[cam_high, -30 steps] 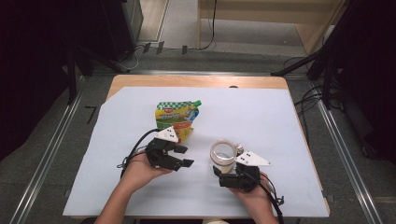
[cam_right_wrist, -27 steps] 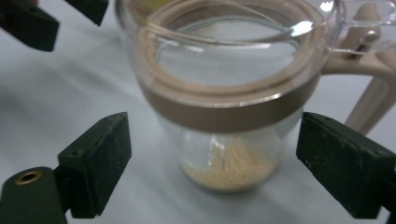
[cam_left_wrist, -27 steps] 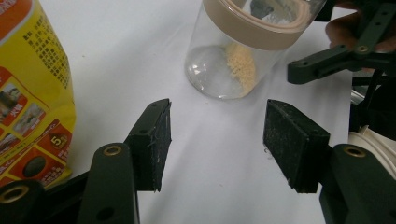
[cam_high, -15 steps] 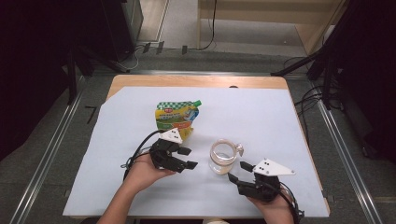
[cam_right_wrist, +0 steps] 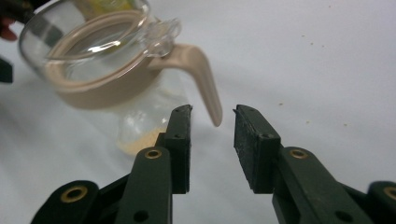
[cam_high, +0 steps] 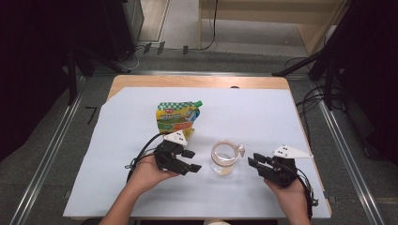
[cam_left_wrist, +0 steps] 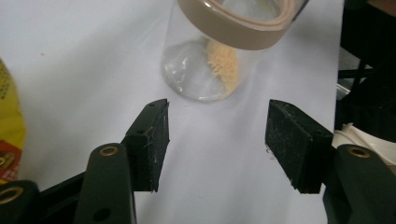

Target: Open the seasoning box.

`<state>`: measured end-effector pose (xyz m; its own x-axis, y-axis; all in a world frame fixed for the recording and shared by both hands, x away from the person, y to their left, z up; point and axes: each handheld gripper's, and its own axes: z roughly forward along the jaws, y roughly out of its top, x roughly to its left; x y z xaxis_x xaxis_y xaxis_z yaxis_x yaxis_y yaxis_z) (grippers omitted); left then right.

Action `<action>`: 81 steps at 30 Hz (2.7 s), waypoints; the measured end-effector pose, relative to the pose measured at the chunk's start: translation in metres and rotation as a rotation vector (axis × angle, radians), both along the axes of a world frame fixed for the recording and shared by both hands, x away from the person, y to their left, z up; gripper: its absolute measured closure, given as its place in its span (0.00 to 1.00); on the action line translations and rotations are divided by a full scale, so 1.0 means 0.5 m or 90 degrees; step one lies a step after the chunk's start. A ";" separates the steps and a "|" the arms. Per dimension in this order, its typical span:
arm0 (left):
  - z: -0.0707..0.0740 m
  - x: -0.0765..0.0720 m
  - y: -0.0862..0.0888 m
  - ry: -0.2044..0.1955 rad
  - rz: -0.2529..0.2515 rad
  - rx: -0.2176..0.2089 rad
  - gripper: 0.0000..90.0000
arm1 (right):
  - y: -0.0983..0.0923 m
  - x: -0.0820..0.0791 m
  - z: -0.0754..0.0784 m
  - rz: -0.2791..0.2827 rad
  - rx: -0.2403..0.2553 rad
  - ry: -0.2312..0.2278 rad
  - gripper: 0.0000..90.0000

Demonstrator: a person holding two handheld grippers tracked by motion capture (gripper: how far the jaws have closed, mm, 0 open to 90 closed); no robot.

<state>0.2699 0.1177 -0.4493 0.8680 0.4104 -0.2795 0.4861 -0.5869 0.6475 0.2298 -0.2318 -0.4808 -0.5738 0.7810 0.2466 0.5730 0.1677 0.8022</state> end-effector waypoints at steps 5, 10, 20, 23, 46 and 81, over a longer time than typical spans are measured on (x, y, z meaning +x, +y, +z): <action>-0.005 0.008 -0.010 0.028 -0.010 -0.020 0.34 | -0.005 0.033 -0.002 -0.001 -0.011 -0.005 0.86; 0.000 0.013 -0.021 0.016 -0.009 -0.030 0.26 | -0.006 0.074 -0.005 0.023 -0.016 -0.001 0.99; 0.005 0.043 -0.061 0.011 -0.029 -0.037 0.12 | 0.022 0.133 -0.008 0.058 -0.015 0.023 1.00; 0.008 0.052 -0.083 -0.003 -0.040 -0.043 0.11 | 0.022 0.142 -0.007 0.060 -0.008 0.034 1.00; -0.025 0.035 -0.161 -0.086 -0.039 -0.013 0.01 | 0.036 0.116 -0.019 0.053 -0.005 0.043 1.00; 0.004 0.034 -0.168 -0.126 -0.036 -0.035 0.09 | 0.038 0.112 -0.023 0.047 -0.011 0.044 1.00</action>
